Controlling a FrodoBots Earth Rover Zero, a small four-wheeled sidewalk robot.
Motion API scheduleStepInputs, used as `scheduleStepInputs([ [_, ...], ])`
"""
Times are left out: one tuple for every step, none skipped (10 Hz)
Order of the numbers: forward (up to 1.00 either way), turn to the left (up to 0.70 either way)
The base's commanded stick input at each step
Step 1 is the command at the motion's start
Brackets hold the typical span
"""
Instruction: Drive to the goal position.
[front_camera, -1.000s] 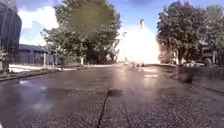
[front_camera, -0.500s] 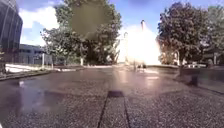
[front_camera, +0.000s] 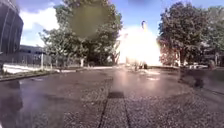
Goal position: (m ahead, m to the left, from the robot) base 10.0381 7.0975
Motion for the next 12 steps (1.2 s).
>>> scheduleStepInputs([
  [0.50,0.00],
  [0.50,0.00],
  [0.50,-0.11],
  [0.50,-0.31],
  [0.50,-0.47],
  [0.50,-0.50],
  [0.50,-0.50],
  [0.50,-0.50],
  [0.50,-0.50],
  [0.50,-0.50],
  [0.50,-0.30],
  [0.50,-0.05],
])
